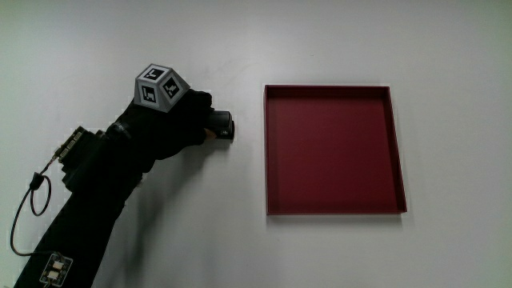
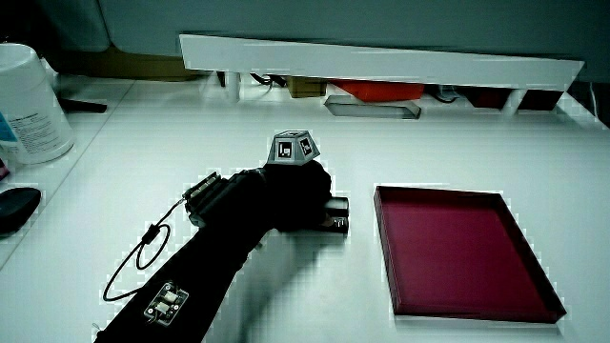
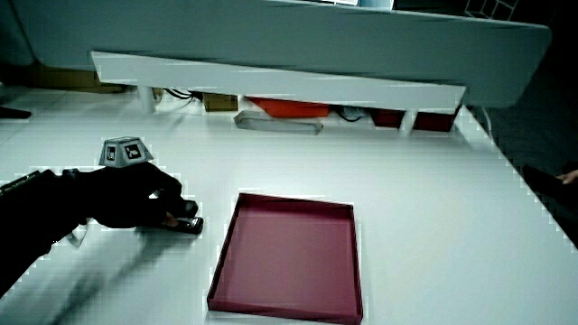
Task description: Place stapper on desk
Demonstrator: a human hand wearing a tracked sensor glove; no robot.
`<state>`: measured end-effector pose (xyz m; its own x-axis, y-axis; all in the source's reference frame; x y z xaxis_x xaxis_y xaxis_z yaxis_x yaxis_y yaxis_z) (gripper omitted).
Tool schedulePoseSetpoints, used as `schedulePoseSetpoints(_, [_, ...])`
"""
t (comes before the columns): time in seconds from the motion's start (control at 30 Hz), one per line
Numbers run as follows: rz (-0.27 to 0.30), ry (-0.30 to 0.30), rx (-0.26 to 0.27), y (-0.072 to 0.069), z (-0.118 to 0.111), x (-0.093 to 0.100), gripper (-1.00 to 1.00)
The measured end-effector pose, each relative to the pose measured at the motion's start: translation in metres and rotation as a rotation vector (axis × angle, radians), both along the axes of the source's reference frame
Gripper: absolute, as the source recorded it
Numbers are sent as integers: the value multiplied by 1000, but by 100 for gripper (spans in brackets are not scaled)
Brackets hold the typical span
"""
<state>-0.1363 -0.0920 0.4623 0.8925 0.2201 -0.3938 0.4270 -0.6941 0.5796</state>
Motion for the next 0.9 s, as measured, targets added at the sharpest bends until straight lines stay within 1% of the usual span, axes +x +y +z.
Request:
schedulePoseSetpoints(0.1, [-2,-6,-23,0,7,-2,0])
schedulePoseSetpoints(0.13, [-4,7,-23,0,10,-4,0])
schedulePoseSetpoints(0.17, [-15,9,-35,0,9,-4,0])
schedulePoseSetpoints(0.23, [-9,7,-33,0,9,-3,0])
schedulePoseSetpoints(0.27, [-5,20,-27,-1,10,-4,0])
schedulePoseSetpoints(0.4, [-17,30,-30,0,13,-6,0])
schedulePoseSetpoints(0.5, [-20,31,-23,0,10,-6,-21])
schedulePoseSetpoints(0.6, [-31,41,-49,2,11,-8,-43])
schedulePoseSetpoints(0.63, [-26,39,-30,3,10,-9,-50])
schedulePoseSetpoints(0.67, [-25,51,-14,4,11,-11,-57])
schedulePoseSetpoints(0.7, [-32,60,-17,5,6,-13,-64])
schedulePoseSetpoints(0.73, [-53,49,-27,8,0,-14,-71])
schedulePoseSetpoints(0.77, [-38,72,1,10,-6,-15,-79])
schedulePoseSetpoints(0.8, [-61,69,-24,13,-11,-18,-86])
schedulePoseSetpoints(0.83, [-45,68,-12,16,-20,-19,-93])
schedulePoseSetpoints(0.87, [-59,76,-3,21,-27,-20,-100])
schedulePoseSetpoints(0.9, [-53,70,-14,26,-36,-20,-100])
